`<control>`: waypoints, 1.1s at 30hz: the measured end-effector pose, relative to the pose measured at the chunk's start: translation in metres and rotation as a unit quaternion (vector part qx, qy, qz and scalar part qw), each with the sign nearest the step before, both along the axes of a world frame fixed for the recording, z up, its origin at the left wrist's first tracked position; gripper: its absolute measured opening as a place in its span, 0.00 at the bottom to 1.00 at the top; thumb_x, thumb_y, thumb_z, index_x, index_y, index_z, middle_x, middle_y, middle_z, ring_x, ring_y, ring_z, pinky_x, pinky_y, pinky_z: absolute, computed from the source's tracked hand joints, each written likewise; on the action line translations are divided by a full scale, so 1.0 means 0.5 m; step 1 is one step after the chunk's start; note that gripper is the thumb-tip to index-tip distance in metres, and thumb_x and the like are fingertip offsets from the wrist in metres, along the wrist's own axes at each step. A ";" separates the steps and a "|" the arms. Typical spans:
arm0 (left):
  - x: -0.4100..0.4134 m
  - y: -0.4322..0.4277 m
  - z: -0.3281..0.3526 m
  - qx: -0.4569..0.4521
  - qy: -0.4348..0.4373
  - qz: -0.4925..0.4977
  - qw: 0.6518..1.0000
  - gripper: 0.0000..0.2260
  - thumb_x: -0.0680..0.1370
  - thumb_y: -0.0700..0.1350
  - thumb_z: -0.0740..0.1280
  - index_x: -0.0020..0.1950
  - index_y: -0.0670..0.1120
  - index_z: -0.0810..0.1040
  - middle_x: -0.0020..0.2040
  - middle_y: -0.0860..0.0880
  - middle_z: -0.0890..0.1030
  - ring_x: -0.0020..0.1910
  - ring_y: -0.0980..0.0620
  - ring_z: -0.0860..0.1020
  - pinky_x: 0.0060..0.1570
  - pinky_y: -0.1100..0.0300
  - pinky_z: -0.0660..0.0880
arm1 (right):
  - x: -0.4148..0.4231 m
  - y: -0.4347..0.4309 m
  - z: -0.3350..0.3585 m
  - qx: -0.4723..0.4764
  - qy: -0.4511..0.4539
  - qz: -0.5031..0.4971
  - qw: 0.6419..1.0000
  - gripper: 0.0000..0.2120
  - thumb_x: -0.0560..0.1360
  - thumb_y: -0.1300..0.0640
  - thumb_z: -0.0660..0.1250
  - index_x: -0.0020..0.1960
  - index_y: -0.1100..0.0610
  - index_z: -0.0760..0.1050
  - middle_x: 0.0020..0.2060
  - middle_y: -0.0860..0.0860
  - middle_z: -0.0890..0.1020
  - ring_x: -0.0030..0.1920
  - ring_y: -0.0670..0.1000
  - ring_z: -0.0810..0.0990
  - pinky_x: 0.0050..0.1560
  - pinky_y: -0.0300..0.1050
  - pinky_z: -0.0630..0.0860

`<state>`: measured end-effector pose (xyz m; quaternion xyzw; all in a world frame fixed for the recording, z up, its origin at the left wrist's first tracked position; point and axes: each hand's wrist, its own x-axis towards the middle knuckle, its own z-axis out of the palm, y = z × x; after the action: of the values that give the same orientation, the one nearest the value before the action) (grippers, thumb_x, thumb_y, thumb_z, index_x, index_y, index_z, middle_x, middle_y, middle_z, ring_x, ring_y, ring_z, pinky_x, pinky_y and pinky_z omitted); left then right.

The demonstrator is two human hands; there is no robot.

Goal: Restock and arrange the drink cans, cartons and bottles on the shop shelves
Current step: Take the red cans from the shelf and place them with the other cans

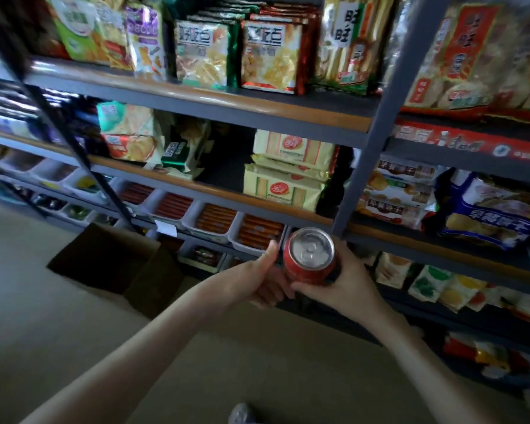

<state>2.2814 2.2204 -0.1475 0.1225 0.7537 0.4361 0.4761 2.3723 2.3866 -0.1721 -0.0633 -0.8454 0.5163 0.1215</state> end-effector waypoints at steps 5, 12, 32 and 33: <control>-0.111 -0.165 -0.078 0.056 0.048 0.152 0.986 0.13 0.82 0.49 0.61 0.48 0.44 0.81 0.37 0.51 0.81 0.34 0.57 0.78 0.38 0.65 0.75 | -0.162 -0.124 -0.070 -0.146 -0.078 0.012 0.986 0.32 0.56 0.43 0.78 0.57 0.48 0.75 0.49 0.44 0.84 0.51 0.41 0.82 0.51 0.35 0.75; -0.309 -0.494 -0.215 -0.078 0.147 0.265 0.950 0.02 0.79 0.48 0.65 0.47 0.54 0.76 0.45 0.50 0.80 0.43 0.53 0.78 0.50 0.54 0.77 | -0.468 -0.389 -0.124 -0.172 -0.163 0.081 0.968 0.32 0.56 0.46 0.79 0.58 0.48 0.71 0.53 0.47 0.81 0.53 0.45 0.81 0.53 0.41 0.75; -0.781 -0.970 -0.548 -0.316 0.243 0.284 0.872 0.20 0.79 0.44 0.63 0.72 0.45 0.69 0.63 0.44 0.74 0.60 0.42 0.75 0.57 0.51 0.73 | -1.178 -0.938 -0.479 0.159 -0.203 0.337 0.906 0.37 0.67 0.47 0.76 0.68 0.47 0.57 0.60 0.50 0.74 0.58 0.52 0.76 0.49 0.44 0.74; -0.807 -0.991 -0.596 -0.328 0.255 0.281 0.865 0.19 0.78 0.42 0.65 0.69 0.43 0.72 0.61 0.43 0.75 0.57 0.41 0.76 0.54 0.49 0.75 | -1.213 -0.958 -0.526 0.171 -0.218 0.345 0.897 0.37 0.69 0.49 0.76 0.70 0.48 0.57 0.62 0.51 0.73 0.58 0.52 0.76 0.47 0.41 0.72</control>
<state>1.8779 1.7249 -0.4455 -0.1510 0.9509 0.2328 0.1373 1.7656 1.9078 -0.4351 0.1435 -0.8947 0.3464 -0.2428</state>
